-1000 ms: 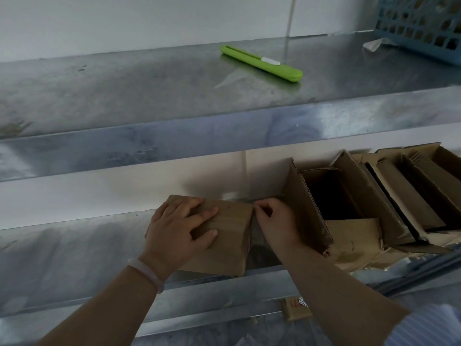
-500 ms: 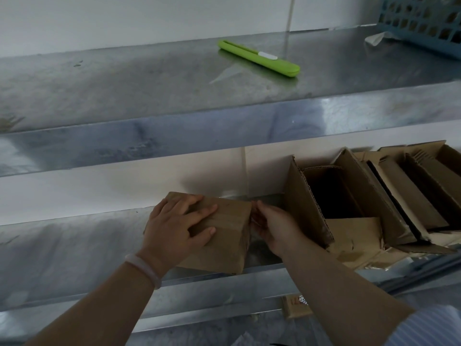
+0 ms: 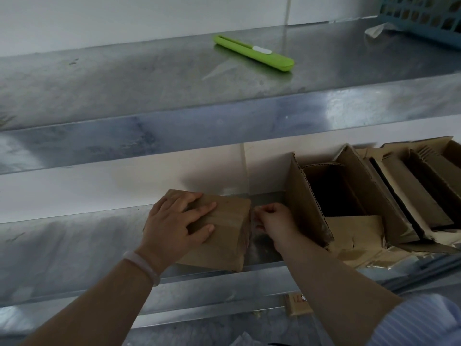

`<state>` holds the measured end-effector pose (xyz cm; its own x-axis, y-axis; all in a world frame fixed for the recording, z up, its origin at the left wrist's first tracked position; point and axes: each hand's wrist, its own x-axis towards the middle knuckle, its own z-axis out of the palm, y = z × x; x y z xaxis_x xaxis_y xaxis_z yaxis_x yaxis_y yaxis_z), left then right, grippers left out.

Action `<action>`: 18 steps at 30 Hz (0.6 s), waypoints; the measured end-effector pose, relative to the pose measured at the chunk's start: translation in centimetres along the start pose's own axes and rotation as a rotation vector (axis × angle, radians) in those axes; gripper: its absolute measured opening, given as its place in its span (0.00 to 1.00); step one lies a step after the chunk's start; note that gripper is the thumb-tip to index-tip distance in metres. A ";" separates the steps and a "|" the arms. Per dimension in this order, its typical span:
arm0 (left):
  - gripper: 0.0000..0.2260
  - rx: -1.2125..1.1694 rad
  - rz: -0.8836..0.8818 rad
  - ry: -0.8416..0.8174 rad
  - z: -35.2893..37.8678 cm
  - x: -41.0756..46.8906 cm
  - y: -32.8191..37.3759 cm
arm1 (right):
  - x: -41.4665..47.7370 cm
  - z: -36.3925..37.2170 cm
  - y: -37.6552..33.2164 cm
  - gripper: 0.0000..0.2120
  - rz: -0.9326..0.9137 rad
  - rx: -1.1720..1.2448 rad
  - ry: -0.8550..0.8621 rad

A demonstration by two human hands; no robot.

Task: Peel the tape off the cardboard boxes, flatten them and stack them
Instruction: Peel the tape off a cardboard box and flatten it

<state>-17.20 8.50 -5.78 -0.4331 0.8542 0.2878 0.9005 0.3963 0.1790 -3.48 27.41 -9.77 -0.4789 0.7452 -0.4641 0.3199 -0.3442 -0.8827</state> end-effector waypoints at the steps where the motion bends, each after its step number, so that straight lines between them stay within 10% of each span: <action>1: 0.21 -0.001 0.000 0.001 0.0 0.0 0.0 | 0.0 0.0 0.2 0.06 -0.009 -0.018 0.009; 18: 0.22 -0.009 -0.026 -0.009 -0.1 0.0 0.2 | -0.4 -0.2 -0.2 0.09 -0.046 0.103 -0.028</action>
<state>-17.07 8.56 -5.70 -0.4564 0.8464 0.2745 0.8883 0.4158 0.1950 -3.20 27.27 -9.35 -0.5143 0.7456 -0.4239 0.2122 -0.3683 -0.9052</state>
